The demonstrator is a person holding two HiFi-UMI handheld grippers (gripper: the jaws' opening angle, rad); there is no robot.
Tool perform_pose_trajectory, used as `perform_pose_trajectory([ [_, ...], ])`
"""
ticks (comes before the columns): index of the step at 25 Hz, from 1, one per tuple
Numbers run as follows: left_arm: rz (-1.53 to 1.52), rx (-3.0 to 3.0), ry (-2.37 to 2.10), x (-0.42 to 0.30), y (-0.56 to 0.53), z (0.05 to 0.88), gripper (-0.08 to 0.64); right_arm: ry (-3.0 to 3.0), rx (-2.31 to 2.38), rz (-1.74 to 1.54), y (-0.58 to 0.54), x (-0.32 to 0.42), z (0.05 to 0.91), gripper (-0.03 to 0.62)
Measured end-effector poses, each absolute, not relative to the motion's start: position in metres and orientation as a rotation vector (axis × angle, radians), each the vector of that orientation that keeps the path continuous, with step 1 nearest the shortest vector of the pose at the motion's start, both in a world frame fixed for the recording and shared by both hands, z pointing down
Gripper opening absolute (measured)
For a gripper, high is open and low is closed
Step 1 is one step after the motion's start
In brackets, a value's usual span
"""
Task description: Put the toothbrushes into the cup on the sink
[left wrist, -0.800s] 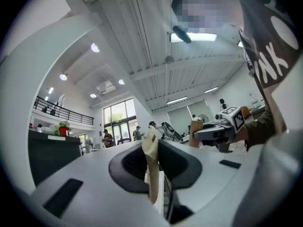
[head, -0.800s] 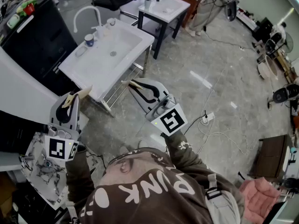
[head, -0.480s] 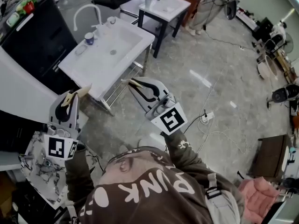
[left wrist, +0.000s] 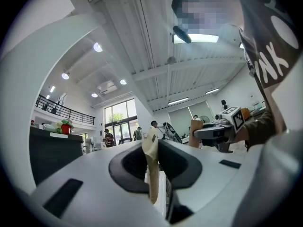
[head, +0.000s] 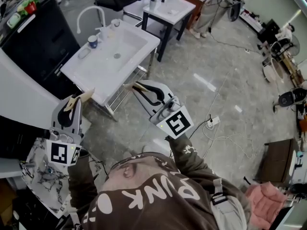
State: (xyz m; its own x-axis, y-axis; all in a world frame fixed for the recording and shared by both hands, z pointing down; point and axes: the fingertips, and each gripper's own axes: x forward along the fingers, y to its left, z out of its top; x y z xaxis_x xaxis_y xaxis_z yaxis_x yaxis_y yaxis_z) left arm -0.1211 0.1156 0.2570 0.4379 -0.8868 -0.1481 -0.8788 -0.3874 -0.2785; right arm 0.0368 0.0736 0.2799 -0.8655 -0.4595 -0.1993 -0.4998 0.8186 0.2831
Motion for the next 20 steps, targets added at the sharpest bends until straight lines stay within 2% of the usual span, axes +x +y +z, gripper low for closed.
perform_pose_trajectory([
  [14, 0.011, -2.406, 1.471, -0.19, 0.095, 0.268, 0.052, 2.903, -0.846, 0.545, 0.061, -0.023, 0.291, 0.058],
  [20, -0.006, -2.408, 1.49, -0.2, 0.048, 0.28, 0.052, 2.924, -0.866, 0.519, 0.012, -0.028, 0.308, 0.058],
])
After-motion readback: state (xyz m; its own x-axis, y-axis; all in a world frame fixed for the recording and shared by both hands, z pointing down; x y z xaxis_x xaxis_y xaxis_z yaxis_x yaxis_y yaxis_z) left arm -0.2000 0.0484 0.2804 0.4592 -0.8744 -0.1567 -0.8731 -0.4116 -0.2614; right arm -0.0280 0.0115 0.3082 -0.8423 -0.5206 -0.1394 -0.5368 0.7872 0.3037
